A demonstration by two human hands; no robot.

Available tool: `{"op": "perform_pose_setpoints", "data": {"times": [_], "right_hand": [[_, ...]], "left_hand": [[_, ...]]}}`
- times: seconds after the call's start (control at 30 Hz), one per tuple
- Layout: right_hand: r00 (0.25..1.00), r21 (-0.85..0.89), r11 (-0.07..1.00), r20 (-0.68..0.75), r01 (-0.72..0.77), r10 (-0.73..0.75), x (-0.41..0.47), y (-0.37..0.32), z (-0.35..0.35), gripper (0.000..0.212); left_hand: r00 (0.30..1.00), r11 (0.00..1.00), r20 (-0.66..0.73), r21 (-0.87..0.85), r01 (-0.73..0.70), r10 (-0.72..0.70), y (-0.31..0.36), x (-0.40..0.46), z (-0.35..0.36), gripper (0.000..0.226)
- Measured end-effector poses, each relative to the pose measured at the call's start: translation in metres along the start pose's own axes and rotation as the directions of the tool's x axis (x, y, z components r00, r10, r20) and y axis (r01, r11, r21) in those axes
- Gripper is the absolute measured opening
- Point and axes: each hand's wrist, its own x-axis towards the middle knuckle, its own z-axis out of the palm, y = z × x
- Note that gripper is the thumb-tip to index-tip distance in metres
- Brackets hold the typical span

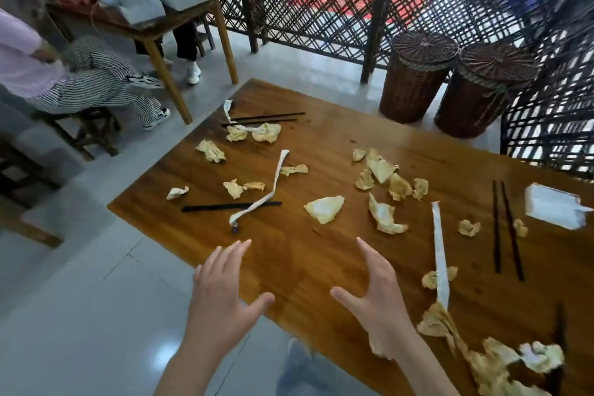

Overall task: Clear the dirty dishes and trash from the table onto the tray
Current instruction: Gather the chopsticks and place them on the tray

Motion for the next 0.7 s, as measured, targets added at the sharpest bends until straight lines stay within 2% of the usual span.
{"op": "perform_pose_setpoints", "data": {"times": [0.1, 0.17, 0.4, 0.6, 0.7], "right_hand": [[0.999, 0.060, 0.998, -0.015, -0.028, 0.029, 0.031, -0.020, 0.011, 0.096], [0.998, 0.043, 0.997, -0.006, -0.059, 0.059, 0.051, -0.030, 0.016, 0.095], [0.990, 0.028, 0.990, -0.018, -0.141, 0.142, 0.091, -0.051, 0.031, 0.097], [0.969, 0.002, 0.972, -0.079, -0.234, 0.233, 0.116, -0.071, 0.056, 0.097], [0.956, -0.005, 0.962, -0.107, -0.274, 0.272, 0.130, -0.086, 0.076, 0.097]], "left_hand": [[1.000, 1.000, 0.004, 0.006, -0.011, 0.011, -0.011, 0.045, -0.014, 0.088], [1.000, 1.000, 0.001, 0.023, -0.014, 0.014, -0.020, 0.071, -0.020, 0.088], [0.991, 0.998, 0.119, -0.001, 0.064, -0.063, -0.037, 0.130, -0.015, 0.088], [0.976, 1.000, 0.215, -0.016, -0.011, 0.014, -0.059, 0.181, -0.012, 0.085], [0.959, 0.995, 0.264, -0.021, -0.098, 0.100, -0.078, 0.213, -0.011, 0.083]]}}
